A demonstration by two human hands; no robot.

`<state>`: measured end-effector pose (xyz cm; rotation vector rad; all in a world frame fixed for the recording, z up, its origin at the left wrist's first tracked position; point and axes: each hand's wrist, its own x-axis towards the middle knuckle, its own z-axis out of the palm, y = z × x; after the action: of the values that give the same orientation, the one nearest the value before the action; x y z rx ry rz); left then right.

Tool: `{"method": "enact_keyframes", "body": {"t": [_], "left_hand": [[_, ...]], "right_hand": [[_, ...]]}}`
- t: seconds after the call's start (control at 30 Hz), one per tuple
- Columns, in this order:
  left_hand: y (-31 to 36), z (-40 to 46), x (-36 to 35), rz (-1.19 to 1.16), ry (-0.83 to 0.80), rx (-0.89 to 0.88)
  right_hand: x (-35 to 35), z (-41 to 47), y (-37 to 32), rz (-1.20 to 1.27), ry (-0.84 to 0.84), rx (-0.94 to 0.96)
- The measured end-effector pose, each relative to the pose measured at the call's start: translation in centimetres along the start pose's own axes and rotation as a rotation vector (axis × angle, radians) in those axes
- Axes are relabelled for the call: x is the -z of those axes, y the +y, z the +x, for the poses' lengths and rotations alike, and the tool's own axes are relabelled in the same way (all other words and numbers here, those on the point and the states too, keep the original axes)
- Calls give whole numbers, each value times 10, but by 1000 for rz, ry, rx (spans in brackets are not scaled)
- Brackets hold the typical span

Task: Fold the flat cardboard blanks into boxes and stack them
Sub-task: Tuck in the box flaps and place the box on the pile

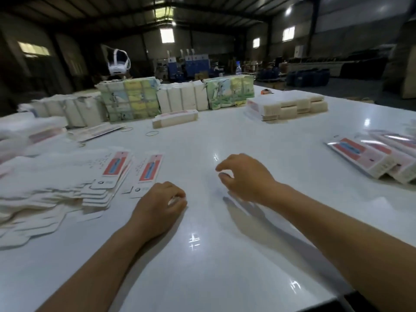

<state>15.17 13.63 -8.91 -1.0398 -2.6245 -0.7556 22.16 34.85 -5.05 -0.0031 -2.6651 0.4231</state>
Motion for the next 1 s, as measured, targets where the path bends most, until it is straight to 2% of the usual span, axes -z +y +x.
{"method": "enact_keyframes", "body": {"t": [0.1,0.17,0.33,0.4,0.5,0.67,0.8,0.87,1.0], "left_hand": [[0,-3,1,-9,4,-1],[1,-1,0,-26,9,31],[-23,57,28,-69,5,283],[-44,81,41,102,-54,420],[-68,98,41,391,-279,549],[-60,131,37,576,-425,441],[-62,125,24,770,-303,316],[-61,119,24,730,-292,347],[-30,106,30,449,-228,308]], "right_hand": [[-37,-3,-18,-119,-127,63],[-46,-6,-15,-126,-141,76],[-50,-4,-10,-96,-103,82],[-50,-6,-9,-99,-87,74],[-51,-6,-7,-60,-68,67],[-51,-3,-8,-47,-67,83],[-51,-3,-9,-25,-62,77],[-51,-4,-10,-9,-49,72],[-48,-5,-12,-47,-85,65]]}}
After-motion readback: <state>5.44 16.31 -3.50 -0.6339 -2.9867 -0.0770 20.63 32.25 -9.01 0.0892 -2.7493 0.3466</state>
